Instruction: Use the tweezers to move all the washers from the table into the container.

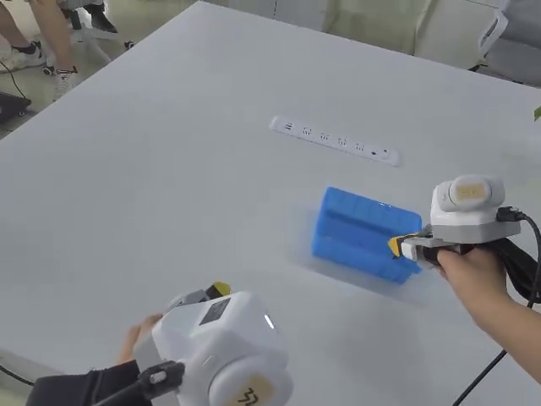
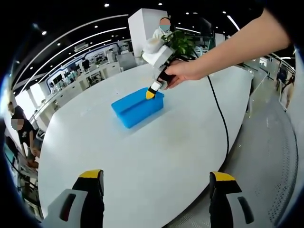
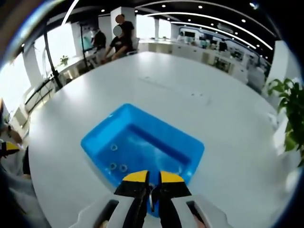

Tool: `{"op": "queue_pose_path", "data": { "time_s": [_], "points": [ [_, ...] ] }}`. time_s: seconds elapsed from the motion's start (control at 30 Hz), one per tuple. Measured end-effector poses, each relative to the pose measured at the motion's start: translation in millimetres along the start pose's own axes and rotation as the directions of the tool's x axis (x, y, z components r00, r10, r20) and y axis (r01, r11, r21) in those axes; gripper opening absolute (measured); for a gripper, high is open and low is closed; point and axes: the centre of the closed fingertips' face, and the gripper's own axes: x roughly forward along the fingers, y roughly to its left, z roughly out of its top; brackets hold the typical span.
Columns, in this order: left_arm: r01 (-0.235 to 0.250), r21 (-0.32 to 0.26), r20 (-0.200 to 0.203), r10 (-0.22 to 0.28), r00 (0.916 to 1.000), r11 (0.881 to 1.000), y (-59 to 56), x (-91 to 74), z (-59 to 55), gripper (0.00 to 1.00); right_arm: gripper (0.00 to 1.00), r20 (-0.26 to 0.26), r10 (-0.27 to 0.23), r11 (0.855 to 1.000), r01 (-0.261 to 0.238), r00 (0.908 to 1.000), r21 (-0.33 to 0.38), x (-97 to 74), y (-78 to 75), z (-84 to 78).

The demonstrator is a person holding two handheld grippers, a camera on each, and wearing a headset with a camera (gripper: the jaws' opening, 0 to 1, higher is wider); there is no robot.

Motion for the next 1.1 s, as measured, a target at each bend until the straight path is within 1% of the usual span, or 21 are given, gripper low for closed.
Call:
{"op": "queue_pose_path", "data": {
  "time_s": [0.1,0.23,0.3,0.33,0.37,0.47,0.5,0.53,0.6,0.63,0.7,0.73,0.77,0.8,0.87,0.93,0.97,1.0,1.03,1.07,1.1],
  "points": [
    [-0.002,0.008,-0.002,0.002,1.0000,1.000,0.7,-0.5,-0.1,0.94,0.03,-0.020,0.004,1.000,-0.004,0.9998,-0.008,1.5,3.5,-3.7],
    [-0.004,0.015,0.000,0.004,1.0000,1.000,2.0,-1.8,2.1,0.94,0.03,-0.016,0.005,1.000,-0.005,0.9999,-0.002,2.4,1.7,-0.7],
    [-0.005,0.017,0.001,0.005,1.0000,1.000,2.6,-1.8,3.2,0.94,0.04,-0.013,0.011,1.000,-0.011,0.9998,0.011,2.0,2.7,-1.0],
    [-0.005,0.020,0.002,0.005,1.0000,1.000,2.8,-1.9,4.3,0.94,0.04,-0.015,0.023,0.999,-0.023,0.9996,0.026,5.6,-0.8,0.5],
    [-0.005,0.023,0.004,0.005,1.0000,1.000,2.9,-2.0,5.4,0.94,0.04,-0.022,0.023,0.999,-0.022,0.9995,0.037,5.9,-0.8,0.1],
    [-0.005,0.033,0.009,0.004,0.9999,0.999,3.3,-2.6,9.9,0.92,0.05,-0.030,0.016,0.999,-0.015,0.9994,0.038,2.5,6.0,-2.6],
    [-0.005,0.039,0.013,0.004,0.9999,0.999,3.6,-3.6,13.3,0.91,0.05,-0.023,0.000,1.000,0.001,0.9997,0.011,0.4,6.0,-1.4],
    [-0.006,0.042,0.020,0.005,0.9998,0.999,4.2,-4.7,16.3,0.91,0.05,-0.016,-0.008,1.000,0.008,0.9998,0.001,-0.4,5.4,1.0],
    [-0.009,0.043,0.041,0.007,0.9991,0.999,5.8,-8.0,24.4,0.89,0.05,0.014,-0.016,1.000,0.016,0.9998,-0.017,-12.1,11.0,8.6],
    [-0.004,0.047,0.051,0.002,0.9987,0.999,5.7,-9.3,28.2,0.87,0.04,0.041,-0.023,0.999,0.024,0.9989,-0.024,-16.2,8.7,15.5],
    [-0.001,0.055,0.064,-0.003,0.9980,0.999,5.1,-10.0,32.9,0.84,0.04,0.077,-0.011,1.000,0.012,0.9969,-0.011,-22.9,8.7,24.9],
    [0.003,0.062,0.072,-0.007,0.9974,0.998,4.5,-10.4,35.5,0.82,0.04,0.109,-0.004,1.000,0.005,0.9940,-0.007,-29.3,10.0,31.9],
    [0.011,0.070,0.077,-0.016,0.9969,0.997,3.5,-10.7,38.4,0.80,0.04,0.119,-0.003,1.000,0.004,0.9928,-0.013,-32.5,11.0,34.1],
    [0.012,0.074,0.078,-0.018,0.9968,0.997,3.8,-10.8,40.3,0.78,0.04,0.139,0.000,1.000,0.004,0.9902,-0.028,-42.3,14.7,38.9],
    [0.017,0.096,0.101,-0.027,0.9946,0.995,4.2,-12.5,48.3,0.72,0.04,0.174,0.024,0.999,-0.015,0.9844,-0.052,-59.0,27.2,45.9],
    [0.021,0.089,0.152,-0.034,0.9878,0.996,5.8,-15.9,60.9,0.64,0.04,0.189,0.050,0.995,-0.033,0.9807,-0.090,-69.0,35.9,49.3],
    [0.045,0.072,0.188,-0.058,0.9805,0.996,4.2,-17.6,68.6,0.60,0.04,0.200,0.065,0.993,-0.043,0.9776,-0.113,-74.7,41.1,51.2],
    [0.071,0.060,0.187,-0.081,0.9790,0.996,2.6,-19.0,69.8,0.54,0.04,0.205,0.075,0.991,-0.050,0.9758,-0.126,-78.5,44.6,51.9],
    [0.073,0.046,0.212,-0.081,0.9738,0.996,4.9,-20.8,75.8,0.52,0.04,0.209,0.088,0.989,-0.059,0.9739,-0.138,-83.0,49.4,51.8],
    [0.083,0.046,0.226,-0.092,0.9699,0.995,4.9,-22.0,79.3,0.49,0.04,0.211,0.109,0.986,-0.078,0.9713,-0.150,-90.6,58.7,50.5],
    [0.093,0.043,0.225,-0.100,0.9692,0.995,5.1,-23.3,80.8,0.48,0.04,0.214,0.121,0.984,-0.089,0.9693,-0.156,-94.9,64.1,49.2]
  ]
}}
